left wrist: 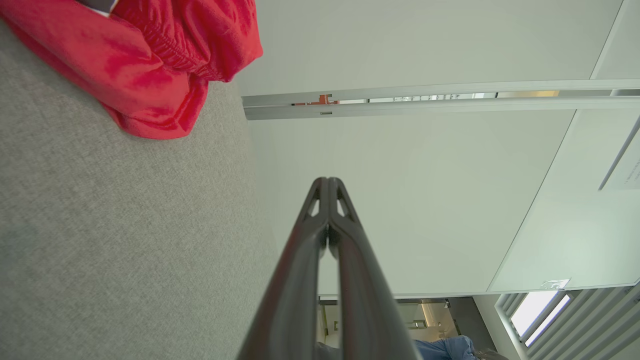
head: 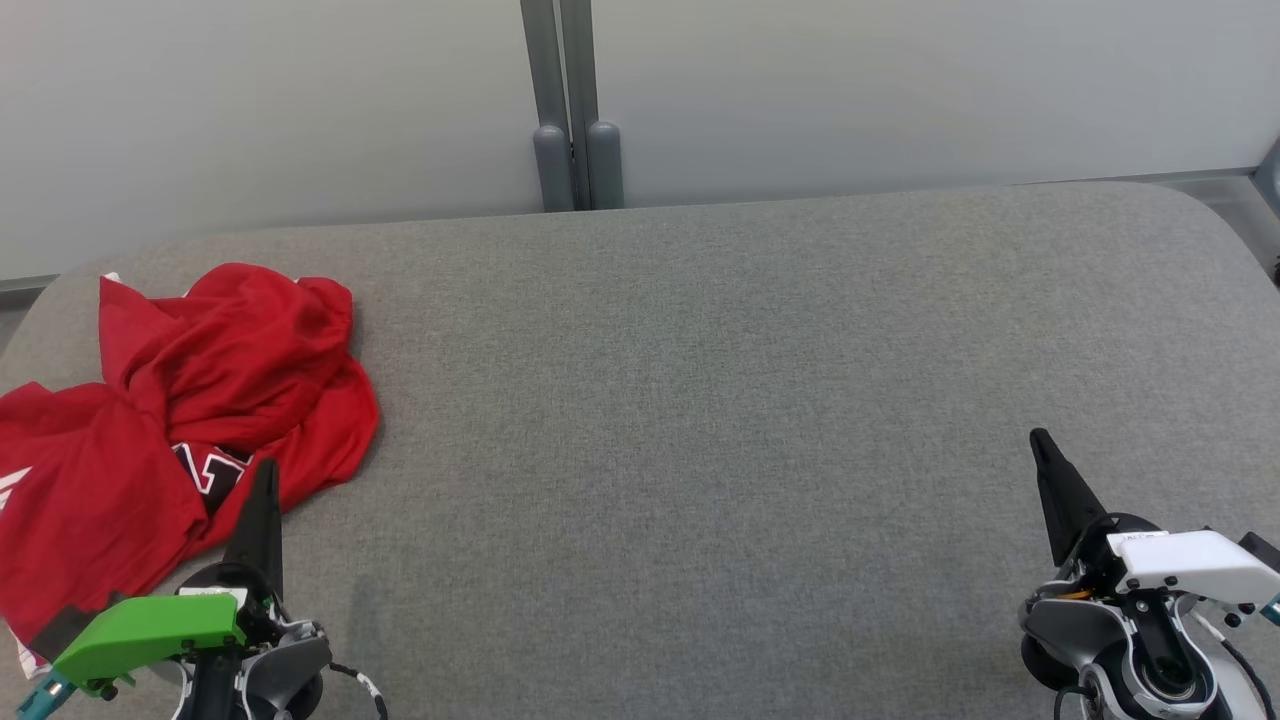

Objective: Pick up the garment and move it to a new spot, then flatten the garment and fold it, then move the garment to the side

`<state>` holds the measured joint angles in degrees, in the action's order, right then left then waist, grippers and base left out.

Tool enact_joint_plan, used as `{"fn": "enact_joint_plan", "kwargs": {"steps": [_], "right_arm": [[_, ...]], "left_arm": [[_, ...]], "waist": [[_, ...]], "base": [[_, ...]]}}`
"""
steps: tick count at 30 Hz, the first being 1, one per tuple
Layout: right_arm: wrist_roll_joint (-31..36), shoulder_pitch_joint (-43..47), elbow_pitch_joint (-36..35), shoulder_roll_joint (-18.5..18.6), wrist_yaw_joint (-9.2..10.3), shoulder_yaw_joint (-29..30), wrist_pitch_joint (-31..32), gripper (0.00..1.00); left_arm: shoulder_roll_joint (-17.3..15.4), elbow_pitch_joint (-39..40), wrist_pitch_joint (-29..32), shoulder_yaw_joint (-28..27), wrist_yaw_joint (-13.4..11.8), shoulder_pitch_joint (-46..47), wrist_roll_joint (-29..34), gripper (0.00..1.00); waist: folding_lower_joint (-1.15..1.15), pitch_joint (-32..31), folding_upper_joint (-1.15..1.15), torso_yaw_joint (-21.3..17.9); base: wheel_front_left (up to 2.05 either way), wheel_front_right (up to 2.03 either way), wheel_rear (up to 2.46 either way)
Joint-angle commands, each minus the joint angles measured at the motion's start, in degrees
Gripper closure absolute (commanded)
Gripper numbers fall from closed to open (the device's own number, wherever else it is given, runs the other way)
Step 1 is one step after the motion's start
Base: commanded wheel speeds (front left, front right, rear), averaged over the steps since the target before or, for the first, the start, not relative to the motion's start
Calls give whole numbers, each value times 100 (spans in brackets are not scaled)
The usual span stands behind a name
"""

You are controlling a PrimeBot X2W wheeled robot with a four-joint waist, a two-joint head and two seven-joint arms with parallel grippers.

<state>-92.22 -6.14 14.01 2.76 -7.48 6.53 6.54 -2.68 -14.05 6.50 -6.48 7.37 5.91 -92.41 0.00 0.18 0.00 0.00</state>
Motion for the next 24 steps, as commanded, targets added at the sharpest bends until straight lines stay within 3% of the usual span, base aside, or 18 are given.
{"fn": "enact_joint_plan", "kwargs": {"steps": [1,14,15,16,17,18,24], "right_arm": [[-40,-32,7,25,-2,-6,14,100],[-40,-32,7,25,-2,-6,14,100],[0,0,-1,0,0,0,-1,0],[3,18,38,-10,0,0,-2,0],[3,41,66,-21,1,-6,-6,100],[4,90,113,-36,1,-14,-11,0],[122,131,39,-31,1,-175,-189,0]], "left_arm": [[-43,-1,21,-15,33,81,1,100],[-43,-1,21,-15,34,81,1,100],[0,0,-1,1,0,0,1,0],[9,-39,-3,5,-2,-18,0,0],[15,-70,-7,11,-5,-45,3,100],[27,-121,-11,17,-8,-91,4,0],[22,-54,-181,127,-6,-153,92,0]], "waist": [[0,0,0,0],[0,0,0,0],[0,0,0,0],[0,0,0,0],[0,0,0,0],[0,1,0,0],[0,0,0,4]], "base": [[0,0,0],[0,0,0],[0,0,0],[0,0,0],[0,0,0],[0,0,0],[0,0,0]]}}
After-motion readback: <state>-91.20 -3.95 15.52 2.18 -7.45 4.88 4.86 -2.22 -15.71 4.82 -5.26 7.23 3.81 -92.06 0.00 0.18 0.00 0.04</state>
